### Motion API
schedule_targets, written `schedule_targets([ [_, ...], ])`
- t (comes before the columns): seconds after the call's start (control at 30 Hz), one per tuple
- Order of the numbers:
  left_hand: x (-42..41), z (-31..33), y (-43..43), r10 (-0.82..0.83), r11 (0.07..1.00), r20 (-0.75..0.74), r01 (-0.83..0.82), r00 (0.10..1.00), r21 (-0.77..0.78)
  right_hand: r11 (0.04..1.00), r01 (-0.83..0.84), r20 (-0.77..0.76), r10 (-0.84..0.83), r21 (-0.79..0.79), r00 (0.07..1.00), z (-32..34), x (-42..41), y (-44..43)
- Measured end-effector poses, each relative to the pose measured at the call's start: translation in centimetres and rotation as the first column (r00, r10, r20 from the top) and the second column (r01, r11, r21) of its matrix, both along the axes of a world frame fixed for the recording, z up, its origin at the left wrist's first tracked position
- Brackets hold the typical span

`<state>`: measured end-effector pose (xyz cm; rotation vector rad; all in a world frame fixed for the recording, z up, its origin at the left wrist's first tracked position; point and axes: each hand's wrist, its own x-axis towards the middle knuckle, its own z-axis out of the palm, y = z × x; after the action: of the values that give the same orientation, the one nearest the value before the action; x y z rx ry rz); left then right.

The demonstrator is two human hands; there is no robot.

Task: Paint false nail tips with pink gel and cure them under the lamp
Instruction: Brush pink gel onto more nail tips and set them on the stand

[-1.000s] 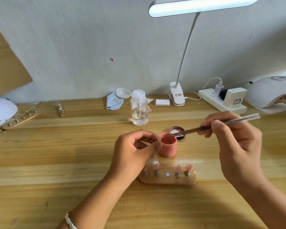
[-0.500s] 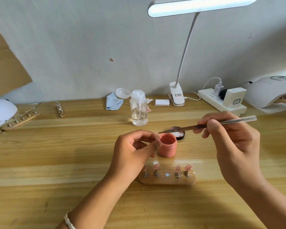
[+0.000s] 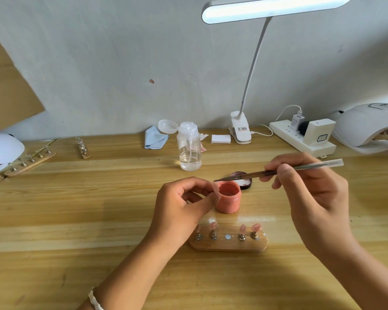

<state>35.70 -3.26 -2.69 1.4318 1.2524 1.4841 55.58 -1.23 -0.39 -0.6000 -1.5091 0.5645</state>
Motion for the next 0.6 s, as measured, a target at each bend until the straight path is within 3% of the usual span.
schedule_targets([
  [0.6, -0.04, -0.03, 0.15, 0.041, 0.999, -0.070, -0.039, 0.997, 0.034, 1.000, 0.000, 0.014, 0.000, 0.015, 1.000, 0.01, 0.13, -0.19],
])
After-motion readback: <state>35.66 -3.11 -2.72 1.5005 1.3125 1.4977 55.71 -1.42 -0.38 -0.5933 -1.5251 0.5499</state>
